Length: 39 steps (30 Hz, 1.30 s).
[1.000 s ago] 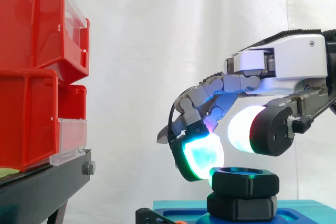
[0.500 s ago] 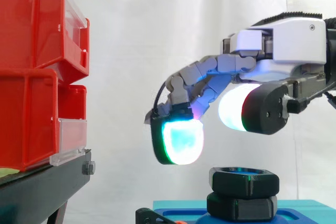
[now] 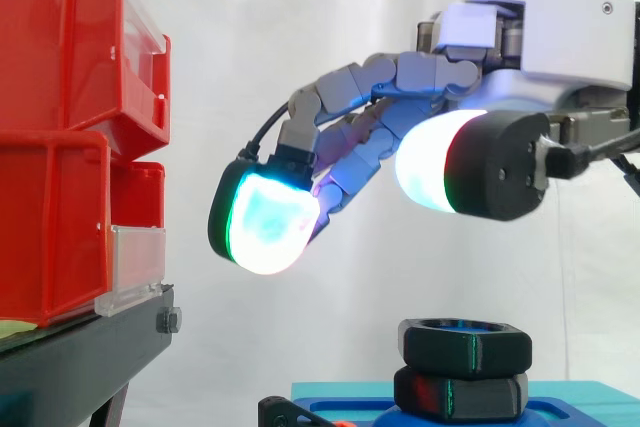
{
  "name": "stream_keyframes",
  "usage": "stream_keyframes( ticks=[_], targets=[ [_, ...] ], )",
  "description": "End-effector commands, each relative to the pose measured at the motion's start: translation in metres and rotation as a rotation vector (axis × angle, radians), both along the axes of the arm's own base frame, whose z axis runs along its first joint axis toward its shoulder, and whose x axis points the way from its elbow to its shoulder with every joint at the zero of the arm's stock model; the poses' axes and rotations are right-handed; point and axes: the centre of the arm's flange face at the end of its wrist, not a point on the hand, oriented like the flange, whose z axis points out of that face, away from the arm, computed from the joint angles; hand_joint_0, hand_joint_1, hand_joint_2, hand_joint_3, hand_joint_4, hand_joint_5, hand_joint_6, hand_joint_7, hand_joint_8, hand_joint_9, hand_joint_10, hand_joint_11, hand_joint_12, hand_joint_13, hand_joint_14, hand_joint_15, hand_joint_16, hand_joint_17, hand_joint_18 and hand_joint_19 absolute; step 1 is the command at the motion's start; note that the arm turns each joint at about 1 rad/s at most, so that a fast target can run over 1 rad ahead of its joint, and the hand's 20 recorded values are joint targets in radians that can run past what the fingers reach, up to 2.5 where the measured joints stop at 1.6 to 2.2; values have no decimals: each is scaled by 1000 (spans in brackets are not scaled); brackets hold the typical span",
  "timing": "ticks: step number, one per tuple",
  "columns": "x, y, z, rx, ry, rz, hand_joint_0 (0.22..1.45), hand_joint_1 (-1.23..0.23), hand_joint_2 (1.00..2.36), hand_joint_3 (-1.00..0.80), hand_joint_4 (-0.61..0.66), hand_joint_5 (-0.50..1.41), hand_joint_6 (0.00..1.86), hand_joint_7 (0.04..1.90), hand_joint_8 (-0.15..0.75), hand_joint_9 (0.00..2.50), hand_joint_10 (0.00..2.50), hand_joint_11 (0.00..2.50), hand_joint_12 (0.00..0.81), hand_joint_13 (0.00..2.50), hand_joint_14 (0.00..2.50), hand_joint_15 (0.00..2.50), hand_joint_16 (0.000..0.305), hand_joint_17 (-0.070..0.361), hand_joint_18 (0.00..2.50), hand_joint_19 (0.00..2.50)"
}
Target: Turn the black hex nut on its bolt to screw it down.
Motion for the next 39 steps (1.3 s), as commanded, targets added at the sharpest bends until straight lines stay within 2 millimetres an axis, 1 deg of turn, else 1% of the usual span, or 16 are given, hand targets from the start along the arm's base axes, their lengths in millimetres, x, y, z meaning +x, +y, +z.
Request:
stream_keyframes(
  ticks=[1,4,10,15,18,21,22,23,25,33,39],
  targets=[
    [-1,9,-4,1,20,-2,512,-225,1000,-500,207,-39,503,774,209,830,0,0,349,517,0,0,45,102,401,340],
    [-2,13,-5,2,25,-2,512,-227,1000,-500,210,-40,503,771,203,821,0,0,348,512,0,0,46,102,398,341],
    [-8,17,-26,-1,53,-8,513,-229,1000,-500,205,-40,503,777,208,820,0,0,349,508,0,0,45,102,389,342],
    [-7,17,-28,3,33,-9,513,-228,1000,-500,215,-43,504,805,209,816,0,0,350,506,0,0,45,102,390,342],
    [-8,18,-29,3,39,-8,513,-226,1000,-500,203,-29,505,945,214,820,0,0,349,504,0,0,45,102,385,345],
    [-8,17,-29,2,41,-9,513,-224,1000,-500,147,-14,505,1078,215,822,0,0,349,502,0,0,45,102,383,343],
    [-8,17,-29,2,43,-9,513,-224,1000,-500,124,-9,505,1155,215,826,0,0,348,502,0,0,45,102,388,343],
    [-9,17,-29,2,44,-9,513,-223,1000,-500,116,-7,505,1171,218,830,0,0,349,503,0,0,45,102,388,343],
    [-9,18,-30,3,47,-8,513,-222,1000,-500,91,0,505,1261,220,836,0,0,349,505,0,0,45,101,386,343],
    [-10,18,-31,0,61,-8,515,-220,1000,-500,58,17,503,1453,221,855,0,0,350,511,0,0,45,101,397,333],
    [-10,20,-31,0,61,-5,517,-220,1000,-500,64,25,502,1515,221,872,0,0,349,521,0,0,44,100,407,342]
  ],
)
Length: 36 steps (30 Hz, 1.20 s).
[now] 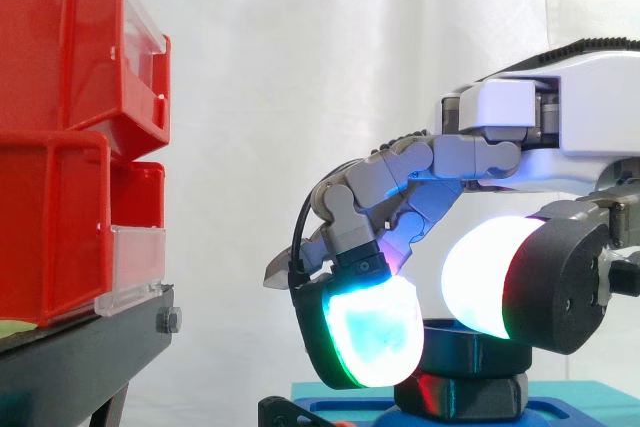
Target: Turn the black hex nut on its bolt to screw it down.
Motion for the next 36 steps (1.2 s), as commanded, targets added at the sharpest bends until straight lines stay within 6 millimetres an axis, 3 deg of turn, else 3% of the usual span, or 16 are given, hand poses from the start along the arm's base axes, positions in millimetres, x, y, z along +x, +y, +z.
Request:
stream_keyframes(
  ticks=[1,14,26,36],
  targets=[
    [0,2,0,-1,0,3,518,-220,1000,-500,56,25,502,1526,221,872,0,0,348,520,0,0,45,100,408,340],
    [-3,-13,-3,-3,26,-11,521,-220,1000,-500,66,28,500,1577,225,884,0,0,346,526,0,0,45,100,407,341],
    [-8,-51,-2,-4,18,-7,511,-165,1000,-500,55,30,506,1570,224,889,0,0,351,534,0,0,45,102,414,337],
    [-10,-65,1,-2,10,10,509,-139,1000,-500,63,29,514,1549,226,897,0,0,352,540,0,0,46,103,414,344]
  ],
)
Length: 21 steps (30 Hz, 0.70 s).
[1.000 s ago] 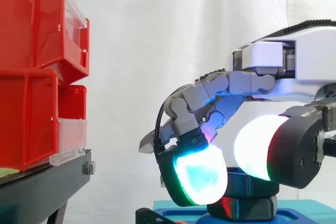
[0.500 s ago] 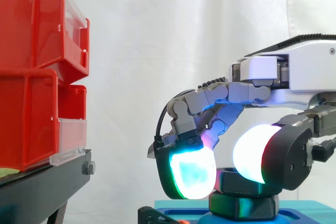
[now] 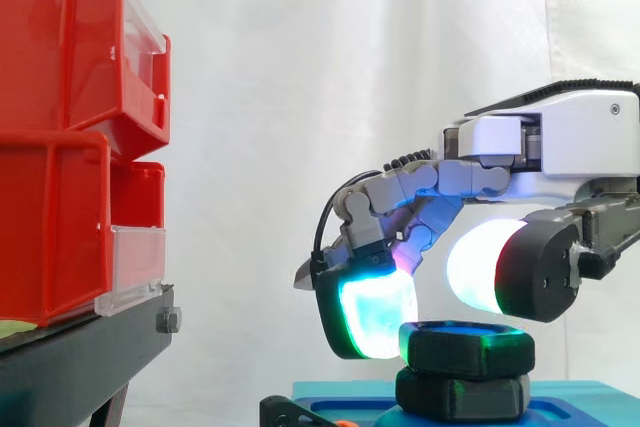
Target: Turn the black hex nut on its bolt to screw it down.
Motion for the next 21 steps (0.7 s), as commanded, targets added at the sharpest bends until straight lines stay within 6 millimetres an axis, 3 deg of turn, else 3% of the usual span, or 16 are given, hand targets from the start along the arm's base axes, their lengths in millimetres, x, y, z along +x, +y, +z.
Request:
stream_keyframes(
  ticks=[1,8,13,21],
  targets=[
    [0,-4,3,0,-6,3,509,-139,1000,-500,64,29,514,1558,223,897,0,0,352,540,0,0,46,103,414,344],
    [5,-6,18,1,-26,12,509,-140,1000,-500,77,28,500,1550,226,893,0,0,352,540,0,0,46,103,415,336],
    [11,-4,42,0,-40,21,507,-143,1000,-500,94,15,504,1372,225,870,0,0,357,505,0,0,46,104,387,336],
    [15,6,47,0,-51,27,498,-183,1000,-500,148,-10,505,1183,228,845,0,0,362,487,0,0,47,106,366,337]
  ],
)
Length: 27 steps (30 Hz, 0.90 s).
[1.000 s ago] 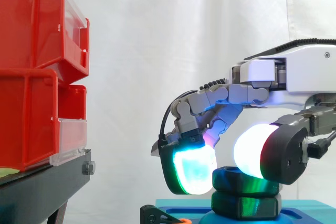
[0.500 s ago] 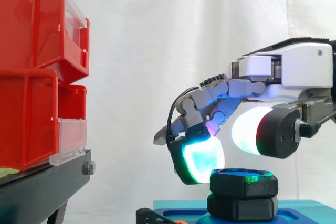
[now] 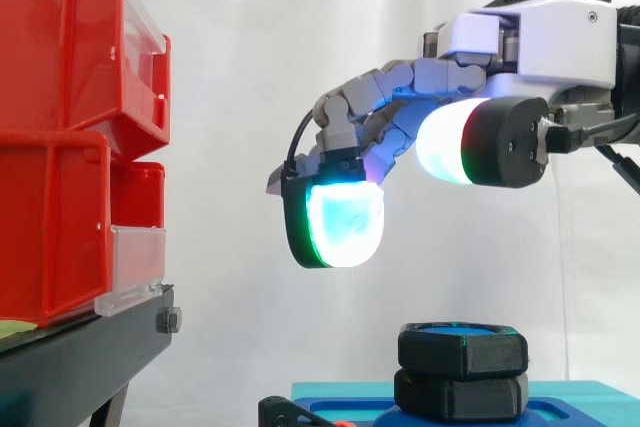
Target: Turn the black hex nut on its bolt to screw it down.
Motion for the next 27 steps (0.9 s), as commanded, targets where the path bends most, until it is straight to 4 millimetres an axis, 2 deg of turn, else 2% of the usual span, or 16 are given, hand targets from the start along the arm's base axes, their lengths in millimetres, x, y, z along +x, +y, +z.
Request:
stream_keyframes(
  ticks=[1,6,19,23,27],
  targets=[
    [1,6,1,0,-2,3,488,-201,1000,-500,169,-13,505,1172,236,829,0,0,367,484,0,0,48,108,366,333],
    [2,15,-4,1,1,-10,453,-254,1000,-500,222,-22,505,1143,254,802,0,0,389,457,0,0,52,118,346,316],
    [4,40,-6,3,25,-10,458,-209,1000,-500,253,-20,505,978,230,785,0,0,386,442,0,0,52,117,330,301],
    [3,47,-8,2,42,-14,462,-213,1000,-500,240,-16,505,985,228,794,0,0,383,442,0,0,51,115,327,307],
    [1,52,-10,-4,65,-17,469,-212,1000,-500,202,-4,505,1087,226,806,0,0,376,445,0,0,50,113,335,306]
  ],
)
